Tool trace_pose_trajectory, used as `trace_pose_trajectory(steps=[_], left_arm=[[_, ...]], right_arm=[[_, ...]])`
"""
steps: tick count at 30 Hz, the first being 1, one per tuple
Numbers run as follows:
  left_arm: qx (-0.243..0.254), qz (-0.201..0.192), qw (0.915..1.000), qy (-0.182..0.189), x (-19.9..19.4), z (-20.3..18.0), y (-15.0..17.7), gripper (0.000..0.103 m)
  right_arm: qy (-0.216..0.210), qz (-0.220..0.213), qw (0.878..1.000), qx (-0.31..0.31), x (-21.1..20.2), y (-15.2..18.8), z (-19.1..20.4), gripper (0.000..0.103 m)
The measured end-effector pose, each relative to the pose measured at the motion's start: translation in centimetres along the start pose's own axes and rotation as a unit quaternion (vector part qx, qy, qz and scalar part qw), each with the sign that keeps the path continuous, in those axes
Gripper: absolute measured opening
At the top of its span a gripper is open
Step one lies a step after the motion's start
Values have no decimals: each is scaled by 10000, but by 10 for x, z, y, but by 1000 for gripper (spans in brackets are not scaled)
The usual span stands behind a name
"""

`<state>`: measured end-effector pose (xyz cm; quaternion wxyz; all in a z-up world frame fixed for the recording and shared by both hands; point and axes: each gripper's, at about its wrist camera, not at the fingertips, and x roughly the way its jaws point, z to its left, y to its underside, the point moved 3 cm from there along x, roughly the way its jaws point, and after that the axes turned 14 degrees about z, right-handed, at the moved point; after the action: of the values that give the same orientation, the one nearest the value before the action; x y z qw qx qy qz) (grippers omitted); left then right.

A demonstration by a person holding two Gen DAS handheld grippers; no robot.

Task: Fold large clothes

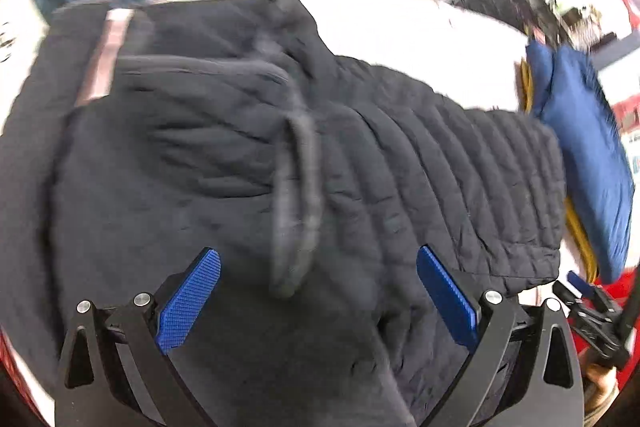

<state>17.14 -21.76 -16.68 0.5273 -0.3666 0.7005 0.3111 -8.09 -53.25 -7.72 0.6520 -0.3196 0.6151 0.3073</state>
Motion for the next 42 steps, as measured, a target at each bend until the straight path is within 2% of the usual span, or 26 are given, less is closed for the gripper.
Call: trace_pose_trajectory(steps=[3, 5, 6, 7, 8, 9, 10, 14, 18, 19, 21, 23, 24, 27, 29, 31, 35, 39, 42], left_arm=[[10, 303, 9995, -118, 30, -10, -10, 93], [48, 401, 9989, -222, 39, -17, -12, 78], [128, 376, 9988, -277, 38, -23, -13, 66], [209, 362, 9988, -270, 35, -27, -14, 45], [343, 344, 9984, -295, 28, -34, -16, 34], [457, 276, 9982, -273, 19, -39, -18, 13], [537, 175, 9981, -260, 9, -42, -19, 7], [742, -932, 9926, 234, -86, -56, -23, 6], [680, -1991, 9765, 461, -179, -45, -5, 6], [602, -2183, 9730, 450, -193, -39, 1, 6], [268, -2462, 9688, -3, -213, -14, 17, 6], [-51, -2311, 9720, -415, -205, 15, 32, 6], [-249, -2142, 9756, -425, -195, 29, 39, 6], [-865, -1280, 9876, -267, -139, 72, 74, 6], [-1034, -758, 9915, -205, -97, 81, 103, 6], [-1165, -535, 9912, -338, -67, 77, 111, 6], [-1489, -379, 9876, -314, -34, 87, 116, 6], [-1384, -416, 9886, -413, -33, 83, 104, 6], [-1359, -371, 9891, -418, -30, 85, 100, 6]], right_arm=[[37, 24, 9999, 104, -6, 10, -16, 69], [-18, 73, 9997, 219, -7, 20, -26, 69], [-35, 111, 9996, 263, -4, 18, -24, 69], [-53, 137, 9994, 314, -2, 20, -27, 69], [-76, 153, 9992, 352, 0, 23, -27, 69], [-130, 184, 9990, 393, 0, 26, -28, 69], [-180, 220, 9987, 421, 2, 26, -28, 69], [-324, 241, 9983, 415, 5, 21, -23, 69], [-549, 157, 9976, 388, -1, 6, -11, 70], [-623, 134, 9973, 373, -3, 2, -8, 71], [-677, 106, 9971, 336, -5, -4, -2, 71], [-784, 103, 9964, 293, -5, -9, 6, 72], [-850, 111, 9959, 299, -4, -11, 8, 72], [-1100, 242, 9929, 374, 2, -14, 11, 75], [-1219, 365, 9910, 417, 8, -19, 14, 75], [-1454, 487, 9869, 512, 14, -24, 17, 75], [-2056, 816, 9734, 591, 32, -46, 29, 76], [-2609, 1119, 9567, 652, 54, -75, 47, 77], [-3233, 1365, 9324, 863, 75, -89, 58, 78]])
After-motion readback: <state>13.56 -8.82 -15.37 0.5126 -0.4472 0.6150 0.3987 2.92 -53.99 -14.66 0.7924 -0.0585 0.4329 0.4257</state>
